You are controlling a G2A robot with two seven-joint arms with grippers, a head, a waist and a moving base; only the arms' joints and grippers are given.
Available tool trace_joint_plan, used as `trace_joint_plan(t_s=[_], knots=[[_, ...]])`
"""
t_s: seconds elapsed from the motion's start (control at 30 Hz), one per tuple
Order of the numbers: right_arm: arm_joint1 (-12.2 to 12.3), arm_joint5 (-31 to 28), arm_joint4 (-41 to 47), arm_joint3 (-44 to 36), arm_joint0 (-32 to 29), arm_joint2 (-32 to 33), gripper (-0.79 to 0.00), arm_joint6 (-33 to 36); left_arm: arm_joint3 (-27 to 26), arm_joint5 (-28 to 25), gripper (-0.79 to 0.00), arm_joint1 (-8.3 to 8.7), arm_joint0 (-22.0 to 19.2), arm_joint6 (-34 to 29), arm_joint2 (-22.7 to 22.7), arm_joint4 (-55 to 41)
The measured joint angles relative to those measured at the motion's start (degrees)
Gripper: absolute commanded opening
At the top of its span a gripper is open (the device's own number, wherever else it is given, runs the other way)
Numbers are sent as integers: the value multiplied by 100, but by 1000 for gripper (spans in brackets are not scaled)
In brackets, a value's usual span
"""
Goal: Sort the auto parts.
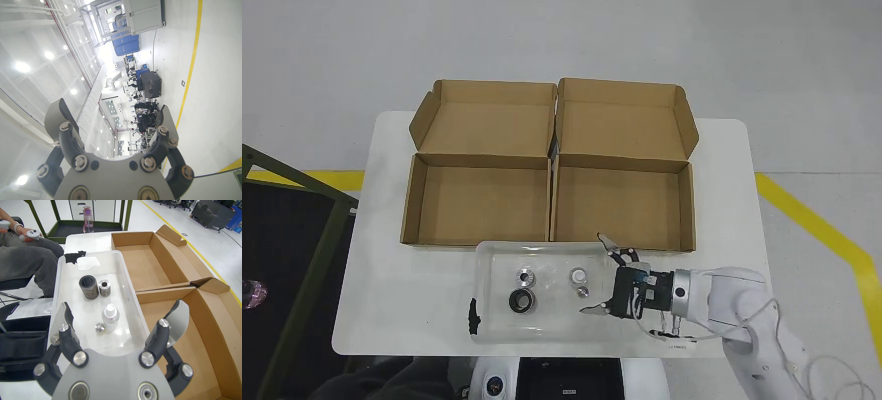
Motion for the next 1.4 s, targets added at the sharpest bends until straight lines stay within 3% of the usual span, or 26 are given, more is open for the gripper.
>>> trace_joint_plan(t_s=[0.43, 0.77, 0.83, 1.03, 1.4], knots=[[-5, 143, -154, 211, 393, -770, 0, 555, 0, 0, 0, 0, 0, 0, 0, 0], [8, 285, -179, 552, 604, -1014, 0, 705, 0, 0, 0, 0, 0, 0, 0, 0], [14, 340, -187, 586, 635, -1028, -43, 732, 0, 0, 0, 0, 0, 0, 0, 0], [36, 463, -218, 644, 679, -1049, -372, 817, 0, 0, 0, 0, 0, 0, 0, 0], [81, 587, -280, 741, 685, -1087, -425, 874, 0, 0, 0, 0, 0, 0, 0, 0]])
